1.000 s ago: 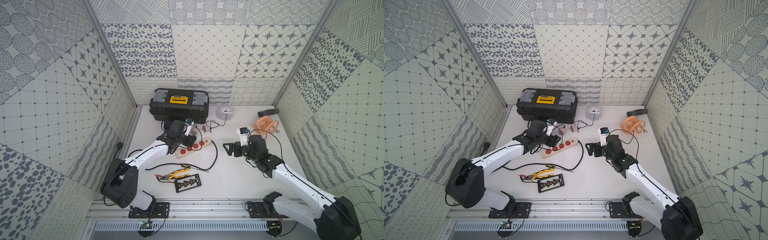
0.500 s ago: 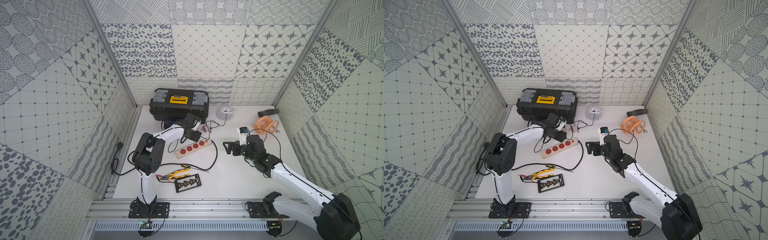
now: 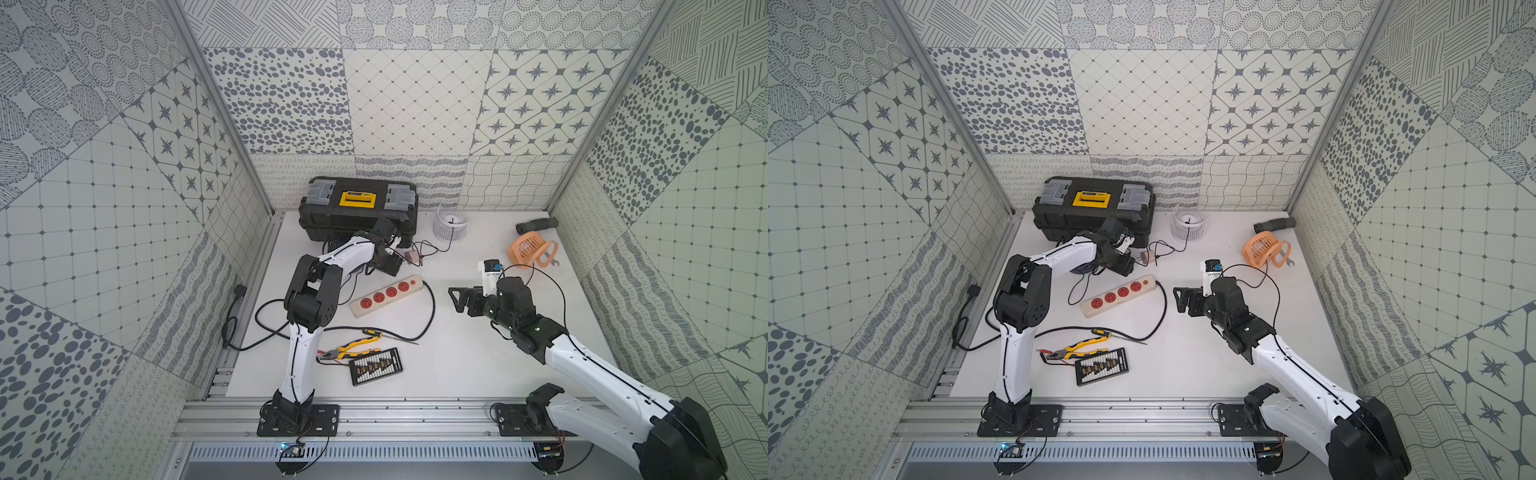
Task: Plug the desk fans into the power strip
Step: Pick up the plug from the center of the board.
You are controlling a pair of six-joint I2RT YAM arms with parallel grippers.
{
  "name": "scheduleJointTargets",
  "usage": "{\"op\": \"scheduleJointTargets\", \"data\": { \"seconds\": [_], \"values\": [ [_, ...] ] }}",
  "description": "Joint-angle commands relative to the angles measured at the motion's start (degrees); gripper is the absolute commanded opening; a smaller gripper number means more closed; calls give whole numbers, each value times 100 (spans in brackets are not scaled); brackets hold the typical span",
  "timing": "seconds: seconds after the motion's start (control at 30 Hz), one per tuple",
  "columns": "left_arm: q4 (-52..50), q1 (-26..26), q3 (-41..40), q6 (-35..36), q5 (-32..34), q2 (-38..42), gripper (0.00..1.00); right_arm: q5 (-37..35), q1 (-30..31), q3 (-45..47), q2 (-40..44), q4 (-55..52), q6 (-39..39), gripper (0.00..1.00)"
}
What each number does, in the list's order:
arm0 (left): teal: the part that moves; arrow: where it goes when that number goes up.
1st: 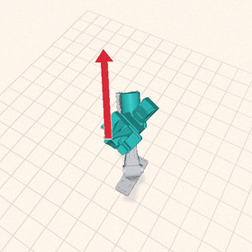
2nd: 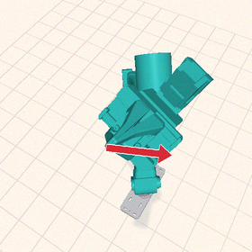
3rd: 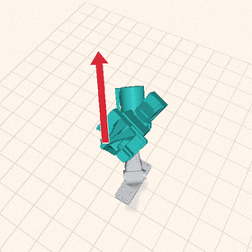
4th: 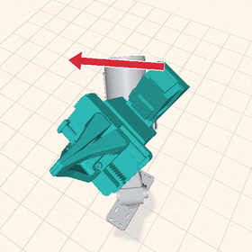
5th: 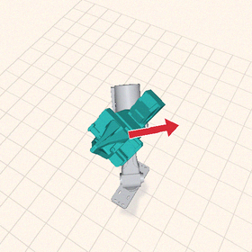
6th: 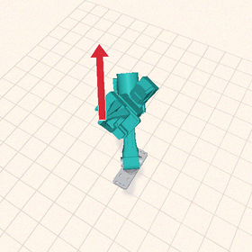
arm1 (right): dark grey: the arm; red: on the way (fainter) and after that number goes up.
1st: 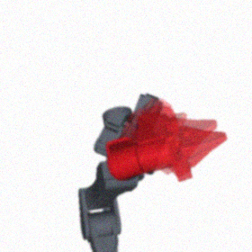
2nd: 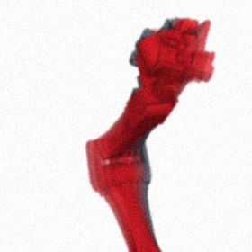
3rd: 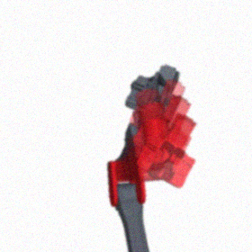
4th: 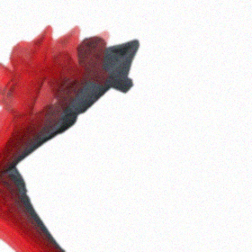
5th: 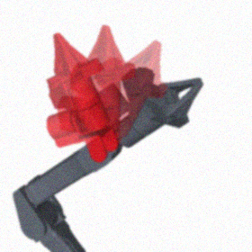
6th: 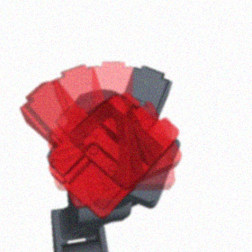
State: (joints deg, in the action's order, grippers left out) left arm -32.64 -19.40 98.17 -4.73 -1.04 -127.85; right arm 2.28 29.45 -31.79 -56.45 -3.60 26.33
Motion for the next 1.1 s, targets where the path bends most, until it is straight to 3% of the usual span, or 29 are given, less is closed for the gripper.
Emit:
{"op": "scheduleJointTargets", "data": {
  "seconds": [0.0, 0.6, 0.77, 0.9, 1.07],
  "values": [
    [-505, 86, 256, -58, -43, -137, 75, -18, 30, 50, 127, 219, 74, 97],
    [-909, -55, 1108, 127, 12, -728, 64, -22, 29, 107, 28, 245, 134, 97],
    [-853, -77, 1097, 105, 65, -735, 50, -20, 35, 180, 20, 241, 126, 97],
    [-646, -123, 742, 142, 215, -484, 38, -25, 34, 191, 73, 212, 127, 97],
    [51, -161, -428, 133, 452, 551, 35, -2, 30, 114, 224, 65, 247, 97]
  ]
}}
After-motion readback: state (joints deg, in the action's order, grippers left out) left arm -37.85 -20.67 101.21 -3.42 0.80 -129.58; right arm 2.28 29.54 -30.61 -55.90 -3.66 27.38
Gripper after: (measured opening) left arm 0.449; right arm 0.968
